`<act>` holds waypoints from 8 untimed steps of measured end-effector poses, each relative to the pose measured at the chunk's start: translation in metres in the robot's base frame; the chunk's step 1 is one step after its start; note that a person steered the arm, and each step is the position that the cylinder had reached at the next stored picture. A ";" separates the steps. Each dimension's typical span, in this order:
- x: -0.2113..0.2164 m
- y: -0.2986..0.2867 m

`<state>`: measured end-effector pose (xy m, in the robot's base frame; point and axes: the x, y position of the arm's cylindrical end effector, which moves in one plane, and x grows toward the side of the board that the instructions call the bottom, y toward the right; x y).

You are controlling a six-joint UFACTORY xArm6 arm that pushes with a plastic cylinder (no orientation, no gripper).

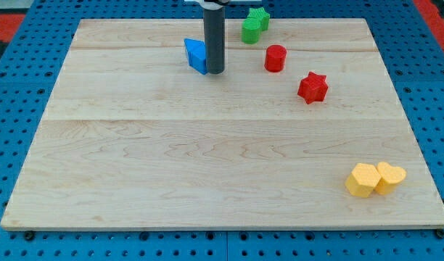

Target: Move your arm to the red circle

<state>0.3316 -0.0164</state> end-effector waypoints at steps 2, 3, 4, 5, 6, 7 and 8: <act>0.003 0.000; 0.018 0.033; 0.029 0.076; 0.027 0.109; 0.012 0.143; -0.014 0.164; -0.032 0.164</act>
<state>0.2996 0.1474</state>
